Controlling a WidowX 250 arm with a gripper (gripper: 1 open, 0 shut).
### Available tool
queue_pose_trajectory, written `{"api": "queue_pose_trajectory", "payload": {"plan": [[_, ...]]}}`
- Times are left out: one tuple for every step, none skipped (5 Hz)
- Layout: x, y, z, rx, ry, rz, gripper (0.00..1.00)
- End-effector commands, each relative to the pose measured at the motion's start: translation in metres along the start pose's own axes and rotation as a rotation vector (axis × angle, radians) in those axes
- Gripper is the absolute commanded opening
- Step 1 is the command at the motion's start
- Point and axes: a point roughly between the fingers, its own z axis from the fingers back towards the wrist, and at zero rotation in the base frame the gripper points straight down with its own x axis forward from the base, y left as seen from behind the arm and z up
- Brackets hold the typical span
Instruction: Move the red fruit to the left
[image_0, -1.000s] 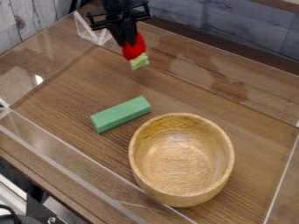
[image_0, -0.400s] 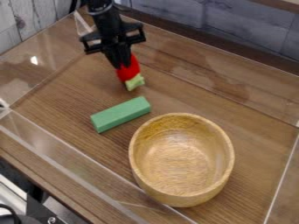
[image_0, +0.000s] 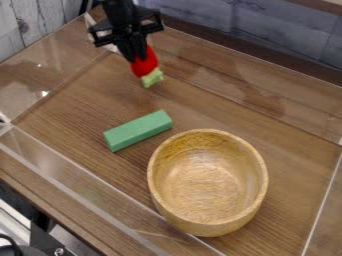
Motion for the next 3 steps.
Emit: {"api": "queue_pose_trajectory", "payload": {"plan": [[0.016, 0.010, 0.009, 0.003, -0.072, -0.005, 0.00], [0.017, 0.018, 0.001, 0.005, -0.077, 0.026, 0.00], [0.016, 0.024, -0.005, 0.002, -0.075, 0.055, 0.00]]}}
